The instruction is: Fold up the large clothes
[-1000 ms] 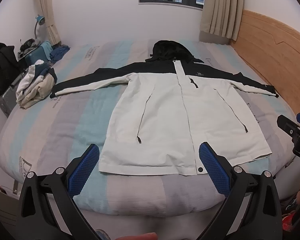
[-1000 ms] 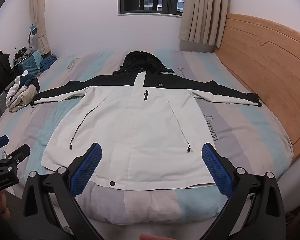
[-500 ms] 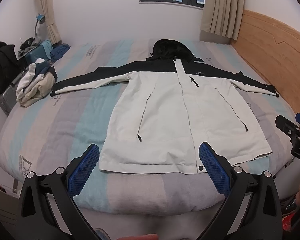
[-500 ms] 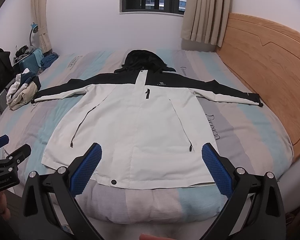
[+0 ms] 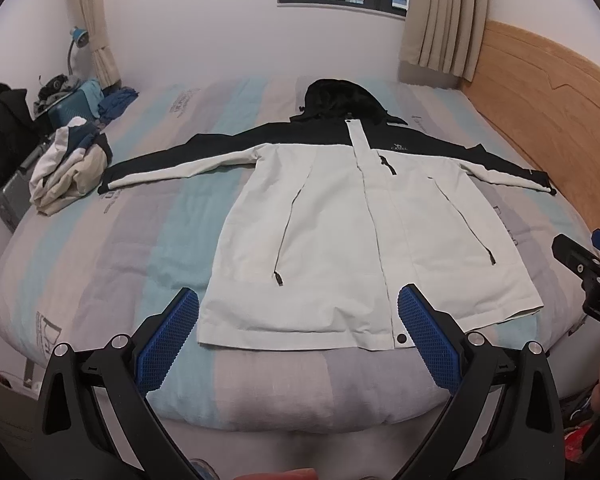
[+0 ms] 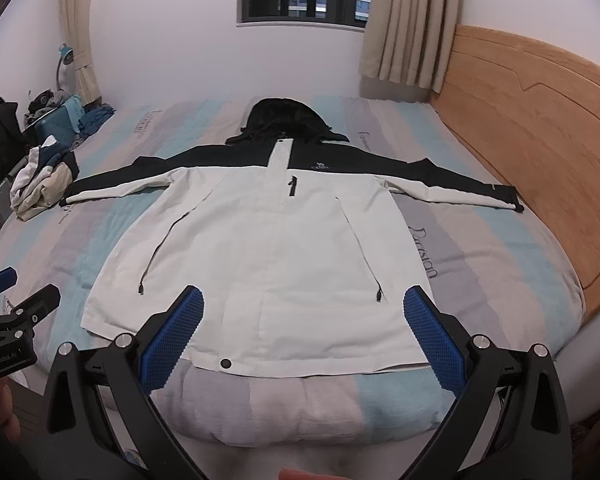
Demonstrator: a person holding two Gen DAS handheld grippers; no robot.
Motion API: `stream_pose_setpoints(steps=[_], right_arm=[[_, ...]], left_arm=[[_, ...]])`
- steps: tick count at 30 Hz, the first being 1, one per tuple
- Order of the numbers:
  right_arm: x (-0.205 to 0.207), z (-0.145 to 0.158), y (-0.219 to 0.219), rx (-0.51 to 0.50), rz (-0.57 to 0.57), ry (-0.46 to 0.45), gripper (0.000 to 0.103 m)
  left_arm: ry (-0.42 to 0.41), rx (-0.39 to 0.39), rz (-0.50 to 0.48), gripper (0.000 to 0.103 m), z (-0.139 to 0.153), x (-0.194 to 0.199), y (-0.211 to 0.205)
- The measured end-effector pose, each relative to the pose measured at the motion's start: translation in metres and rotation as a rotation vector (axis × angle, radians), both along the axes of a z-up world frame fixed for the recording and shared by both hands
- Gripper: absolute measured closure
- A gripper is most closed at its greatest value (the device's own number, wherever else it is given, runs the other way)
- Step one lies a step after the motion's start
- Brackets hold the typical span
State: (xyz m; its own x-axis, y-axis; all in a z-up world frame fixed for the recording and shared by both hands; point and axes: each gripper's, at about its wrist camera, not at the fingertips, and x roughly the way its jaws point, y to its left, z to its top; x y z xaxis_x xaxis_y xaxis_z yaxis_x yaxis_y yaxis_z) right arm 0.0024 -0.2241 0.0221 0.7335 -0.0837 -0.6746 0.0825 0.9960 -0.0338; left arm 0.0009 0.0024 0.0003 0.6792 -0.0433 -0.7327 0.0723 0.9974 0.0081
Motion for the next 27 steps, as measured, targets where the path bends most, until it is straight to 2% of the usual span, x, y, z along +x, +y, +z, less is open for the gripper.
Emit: stream_pose_setpoints(steps=[7, 15, 18, 23, 27], right_arm=[[0.020, 0.014, -0.007, 0.015, -0.022, -0.004, 0.007], [0.060, 0.055, -0.017, 0.029, 0.037, -0.007, 0.007], [0.077, 0.069, -0.027, 0.052, 0.056, -0.011, 0.007], [0.118, 0.088, -0.045, 0.072, 0.059, 0.015, 0.007], [0.160, 0.090, -0.049, 0.053, 0.030, 0.032, 0.007]], left_arm=[[0.036, 0.004, -0.017, 0.006, 0.005, 0.027, -0.005], [0.045, 0.006, -0.010, 0.006, 0.036, 0.065, -0.015], [0.068, 0.042, -0.005, 0.006, 0.051, 0.083, -0.024], [0.084, 0.078, -0.006, 0.006, 0.074, 0.120, -0.034], [0.101, 0.062, -0.011, 0.006, 0.074, 0.168, -0.029]])
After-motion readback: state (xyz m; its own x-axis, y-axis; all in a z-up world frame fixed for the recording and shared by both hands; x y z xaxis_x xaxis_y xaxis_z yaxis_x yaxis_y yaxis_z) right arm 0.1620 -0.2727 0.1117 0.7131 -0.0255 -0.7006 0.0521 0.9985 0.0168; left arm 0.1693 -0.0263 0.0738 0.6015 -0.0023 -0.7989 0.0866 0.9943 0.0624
